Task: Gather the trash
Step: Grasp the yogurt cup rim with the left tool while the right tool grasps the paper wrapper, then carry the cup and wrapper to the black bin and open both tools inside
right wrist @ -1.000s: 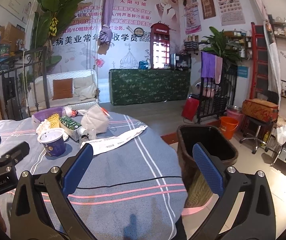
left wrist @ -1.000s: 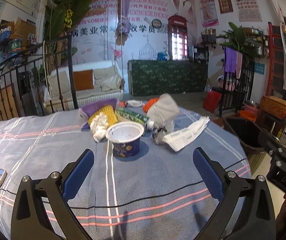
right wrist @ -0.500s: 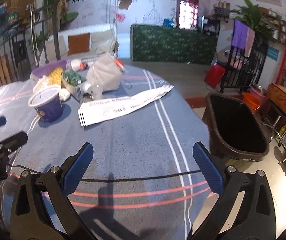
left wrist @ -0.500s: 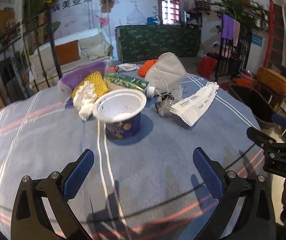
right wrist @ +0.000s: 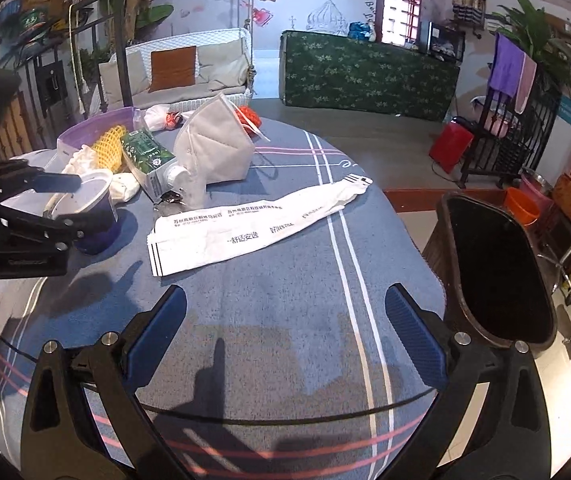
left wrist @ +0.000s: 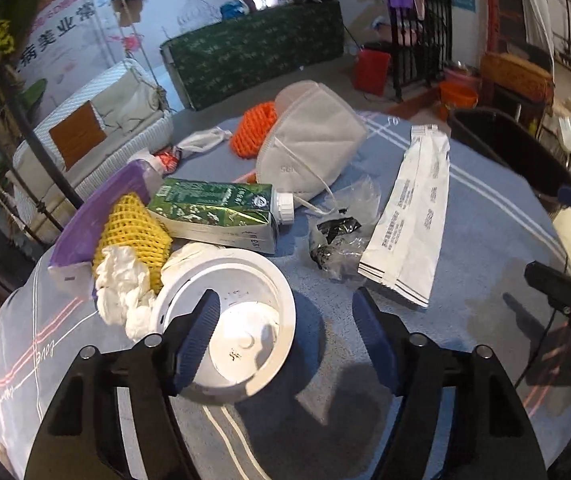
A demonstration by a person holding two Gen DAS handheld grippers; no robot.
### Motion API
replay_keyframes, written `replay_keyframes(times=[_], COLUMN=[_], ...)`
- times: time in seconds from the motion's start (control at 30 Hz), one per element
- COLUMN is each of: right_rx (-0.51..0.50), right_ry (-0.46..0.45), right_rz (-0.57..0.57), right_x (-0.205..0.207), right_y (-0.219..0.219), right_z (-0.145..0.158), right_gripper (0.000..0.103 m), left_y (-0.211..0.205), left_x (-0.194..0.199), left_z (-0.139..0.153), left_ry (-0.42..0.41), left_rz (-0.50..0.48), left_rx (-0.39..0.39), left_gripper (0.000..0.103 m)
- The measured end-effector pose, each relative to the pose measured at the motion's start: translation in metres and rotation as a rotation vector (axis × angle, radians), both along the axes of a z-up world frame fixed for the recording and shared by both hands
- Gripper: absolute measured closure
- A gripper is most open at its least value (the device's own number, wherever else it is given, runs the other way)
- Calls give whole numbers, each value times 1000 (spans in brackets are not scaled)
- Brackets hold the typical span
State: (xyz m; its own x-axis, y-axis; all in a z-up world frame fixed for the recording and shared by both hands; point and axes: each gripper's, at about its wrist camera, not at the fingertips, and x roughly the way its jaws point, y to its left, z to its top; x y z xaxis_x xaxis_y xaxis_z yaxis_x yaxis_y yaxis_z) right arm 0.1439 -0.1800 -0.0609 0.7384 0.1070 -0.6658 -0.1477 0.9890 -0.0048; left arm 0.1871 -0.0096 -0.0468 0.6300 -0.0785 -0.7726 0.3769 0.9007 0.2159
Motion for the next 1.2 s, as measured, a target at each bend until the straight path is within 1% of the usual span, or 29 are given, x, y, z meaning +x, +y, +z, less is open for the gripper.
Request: replay_keyframes(times=[0.03,0.1,0.17,0.23,0.27,0.3,0.37,0.4,0.47,0.5,0.53,0.57,0.67,0.7,0.77,0.8,0.83,0.87,0.9,0.93,1.03,1.2], right_rx=[13,24,36,57,68,90,131,163,213,241,249,257,285,318,359,368,384,409,442,477,544,574], right_ry=[11,35,59,90,96,113,146,171,212,235,243,249,284,305,305,297,291,293,306,316,308,274], right_rz=[3,9,9,16,20,23,22,15,-1,-17,-28,-33,-56,-70,-92,-102,-112,-115,-114,-113,-103,-80], right_x=[4,12,25,38,43,51,66,76,91,100,105,110,124,129,132,133,135,135,136,136,130,114], right_y=[-2,-3,-6,-8,-9,-11,-13,-16,-19,-21,-22,-22,-19,-21,-24,-25,-25,-26,-27,-29,-35,-47], right_z=[0,-2,-4,-4,-5,-5,-8,-9,-14,-18,-19,-20,-29,-34,-38,-38,-39,-41,-44,-46,-48,-35], right_gripper=[5,5,5,6,7,10,15,18,20,23,26,27,36,40,45,51,62,69,82,90,95,97], left_y=[0,2,5,10,13,16,22,27,34,37,39,41,44,46,49,51,52,54,55,55,54,45], left_x=[3,7,8,6,4,3,-1,-3,-6,-9,-11,-13,-17,-19,-21,-22,-22,-23,-24,-25,-29,-35], left_z=[-2,-6,-9,-11,-13,-14,-16,-16,-16,-16,-15,-15,-14,-15,-16,-16,-16,-16,-16,-16,-13,-7], left_ry=[23,66,89,104,112,118,120,119,110,101,93,82,74,74,71,73,75,77,80,79,54,26], left_rz=[-3,-2,9,25,30,39,62,71,93,106,115,123,146,157,175,188,197,206,214,221,226,219], left_rx=[3,4,-1,-21,-38,-50,-67,-88,-120,-133,-145,-155,-177,-191,-213,-230,-244,-261,-278,-284,-296,-338], left_gripper=[39,48,54,64,73,79,85,86,88,88,89,90,91,92,92,92,92,92,92,92,92,92])
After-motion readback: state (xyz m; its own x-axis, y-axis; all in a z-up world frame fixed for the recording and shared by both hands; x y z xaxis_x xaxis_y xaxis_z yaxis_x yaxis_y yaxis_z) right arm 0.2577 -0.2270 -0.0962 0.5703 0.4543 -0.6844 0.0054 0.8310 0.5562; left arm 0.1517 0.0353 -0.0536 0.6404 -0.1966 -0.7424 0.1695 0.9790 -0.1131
